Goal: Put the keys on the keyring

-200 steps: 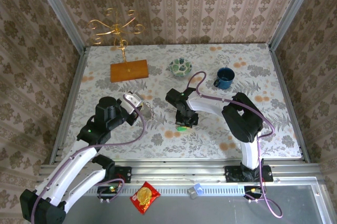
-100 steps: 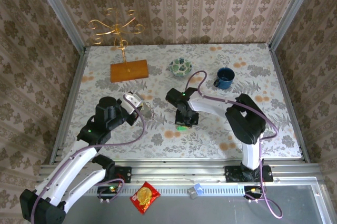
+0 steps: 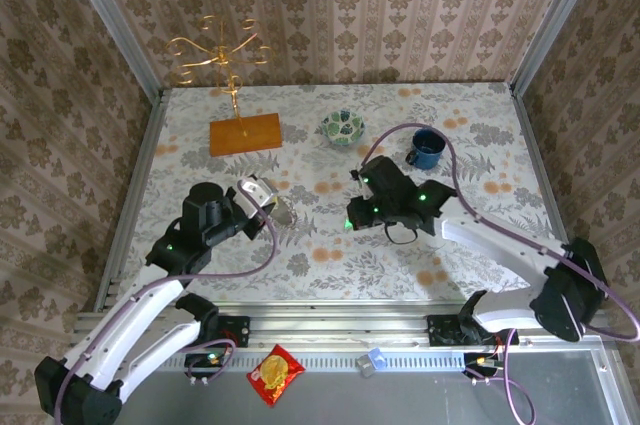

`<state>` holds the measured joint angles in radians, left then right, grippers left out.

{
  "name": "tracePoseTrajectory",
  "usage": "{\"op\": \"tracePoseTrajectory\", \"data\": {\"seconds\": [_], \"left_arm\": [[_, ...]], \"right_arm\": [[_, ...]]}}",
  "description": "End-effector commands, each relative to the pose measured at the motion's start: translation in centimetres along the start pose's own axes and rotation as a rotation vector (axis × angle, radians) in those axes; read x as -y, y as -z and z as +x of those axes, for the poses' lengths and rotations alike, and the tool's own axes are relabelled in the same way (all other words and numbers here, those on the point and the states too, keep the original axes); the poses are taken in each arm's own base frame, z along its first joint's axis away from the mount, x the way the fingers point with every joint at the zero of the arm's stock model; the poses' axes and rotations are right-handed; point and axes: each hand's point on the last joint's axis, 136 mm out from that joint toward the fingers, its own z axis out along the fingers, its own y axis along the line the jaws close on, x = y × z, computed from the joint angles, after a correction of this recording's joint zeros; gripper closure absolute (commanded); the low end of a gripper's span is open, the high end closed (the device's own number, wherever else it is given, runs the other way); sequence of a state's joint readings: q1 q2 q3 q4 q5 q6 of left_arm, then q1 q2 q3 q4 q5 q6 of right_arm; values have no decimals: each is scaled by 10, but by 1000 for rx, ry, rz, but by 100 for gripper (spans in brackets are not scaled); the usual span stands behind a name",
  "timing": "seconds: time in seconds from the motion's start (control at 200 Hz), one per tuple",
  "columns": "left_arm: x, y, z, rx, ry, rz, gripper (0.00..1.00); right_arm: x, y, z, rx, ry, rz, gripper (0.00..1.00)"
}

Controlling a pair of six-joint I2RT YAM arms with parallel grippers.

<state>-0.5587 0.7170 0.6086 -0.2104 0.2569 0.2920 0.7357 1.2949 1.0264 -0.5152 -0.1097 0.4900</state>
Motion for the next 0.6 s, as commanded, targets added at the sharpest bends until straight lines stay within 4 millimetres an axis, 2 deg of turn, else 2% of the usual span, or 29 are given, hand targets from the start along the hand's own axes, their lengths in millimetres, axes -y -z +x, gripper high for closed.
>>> {"op": "tracePoseTrajectory", "data": {"seconds": [0.0,0.075,0.315,0.46,0.595], "left_arm": [[17,8,-32,89,-31,106,100],[27,11,-37,108,-24,163,100],[57,16,-36,94,-35,311,100],[76,18,-37,102,-35,413,100],[88,19,-40,115,-57,473,100]], "right_arm": [[-23,16,-19,91,197,-169,100],[-35,27,-23,124,283,-253,100],[-63,54,-22,202,526,-403,100],[-73,65,-18,268,655,-456,100],[-74,66,-13,302,799,-431,100]]}}
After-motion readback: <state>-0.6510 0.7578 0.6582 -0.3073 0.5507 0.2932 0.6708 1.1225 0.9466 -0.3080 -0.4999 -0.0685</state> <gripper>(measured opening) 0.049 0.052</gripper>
